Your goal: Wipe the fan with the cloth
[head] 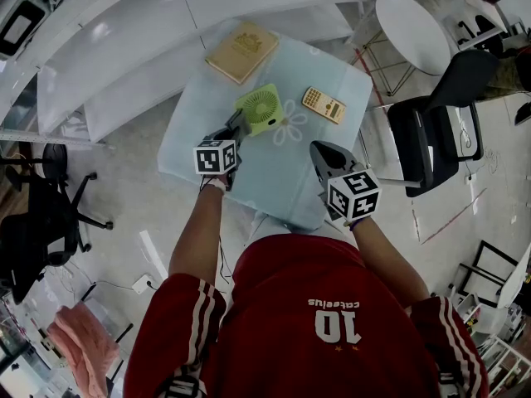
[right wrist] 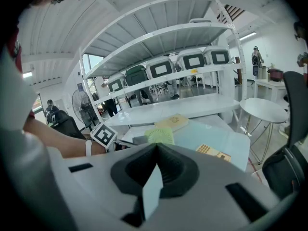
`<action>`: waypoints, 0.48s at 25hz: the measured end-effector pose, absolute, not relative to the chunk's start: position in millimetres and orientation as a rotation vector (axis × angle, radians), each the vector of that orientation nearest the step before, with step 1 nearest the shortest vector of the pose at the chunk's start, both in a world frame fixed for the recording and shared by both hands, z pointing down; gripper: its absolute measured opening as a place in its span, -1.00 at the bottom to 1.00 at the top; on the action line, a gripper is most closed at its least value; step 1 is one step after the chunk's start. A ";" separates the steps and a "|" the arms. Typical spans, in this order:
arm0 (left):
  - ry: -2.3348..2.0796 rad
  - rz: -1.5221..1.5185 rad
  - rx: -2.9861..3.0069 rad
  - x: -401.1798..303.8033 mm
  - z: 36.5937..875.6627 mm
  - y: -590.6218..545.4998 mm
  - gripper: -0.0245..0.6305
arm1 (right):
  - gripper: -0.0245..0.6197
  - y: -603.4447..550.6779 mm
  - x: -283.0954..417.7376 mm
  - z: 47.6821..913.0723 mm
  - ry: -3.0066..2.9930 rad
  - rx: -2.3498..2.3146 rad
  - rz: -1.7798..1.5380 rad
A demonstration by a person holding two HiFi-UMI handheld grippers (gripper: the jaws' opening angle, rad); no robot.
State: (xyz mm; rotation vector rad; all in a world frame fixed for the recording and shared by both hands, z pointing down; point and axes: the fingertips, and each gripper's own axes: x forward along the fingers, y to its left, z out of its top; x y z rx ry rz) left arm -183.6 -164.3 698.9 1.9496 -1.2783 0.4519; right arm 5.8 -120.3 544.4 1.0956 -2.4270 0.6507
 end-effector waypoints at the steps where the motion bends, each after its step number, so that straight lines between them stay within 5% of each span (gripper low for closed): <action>1: -1.279 0.453 1.948 -184.3 699.1 -163.4 -0.84 | -0.91 -119.8 5.5 544.5 -2.427 1.096 0.652; 12: -1.283 0.467 1.947 -189.5 698.0 -154.8 -0.84 | -0.91 -115.1 2.7 542.9 -2.438 1.106 0.663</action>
